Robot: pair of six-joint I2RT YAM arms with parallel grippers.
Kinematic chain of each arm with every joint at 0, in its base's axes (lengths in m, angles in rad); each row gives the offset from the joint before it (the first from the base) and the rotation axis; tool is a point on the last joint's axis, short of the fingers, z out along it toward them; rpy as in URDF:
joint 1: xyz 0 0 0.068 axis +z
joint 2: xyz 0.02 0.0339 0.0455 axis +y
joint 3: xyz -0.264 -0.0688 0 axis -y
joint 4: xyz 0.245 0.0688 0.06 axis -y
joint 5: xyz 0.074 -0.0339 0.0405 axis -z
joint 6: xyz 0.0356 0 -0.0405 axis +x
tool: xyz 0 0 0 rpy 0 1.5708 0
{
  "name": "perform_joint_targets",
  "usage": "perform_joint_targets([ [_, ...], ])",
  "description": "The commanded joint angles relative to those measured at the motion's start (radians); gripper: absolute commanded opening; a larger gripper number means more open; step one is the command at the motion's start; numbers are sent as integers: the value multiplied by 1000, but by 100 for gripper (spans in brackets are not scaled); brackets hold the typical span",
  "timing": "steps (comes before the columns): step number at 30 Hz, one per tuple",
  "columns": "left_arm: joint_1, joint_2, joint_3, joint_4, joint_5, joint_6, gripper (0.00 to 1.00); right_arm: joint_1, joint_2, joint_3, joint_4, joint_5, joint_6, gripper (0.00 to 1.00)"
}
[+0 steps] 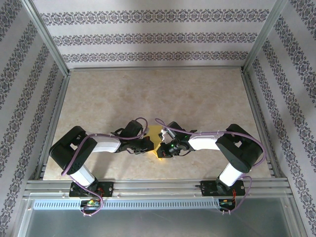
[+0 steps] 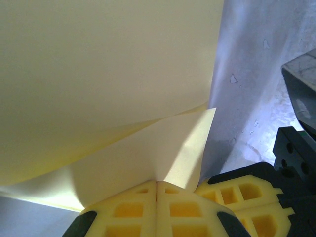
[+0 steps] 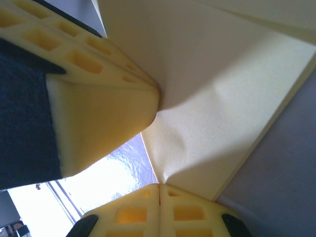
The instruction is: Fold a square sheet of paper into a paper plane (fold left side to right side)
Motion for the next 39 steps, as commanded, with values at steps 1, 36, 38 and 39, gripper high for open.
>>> perform_joint_targets([
  [1,47,4,-20,-64,-65,1,3,-3,58,-37,-158,136,-28,0],
  [36,26,-109,50,-57,25,129,3,-18,50,-11,-152,126,-25,0],
  [38,21,-75,50,-18,24,113,3,-17,52,-11,-151,126,-27,0],
  [39,21,-64,51,-9,24,108,3,-18,52,-11,-152,126,-28,0],
])
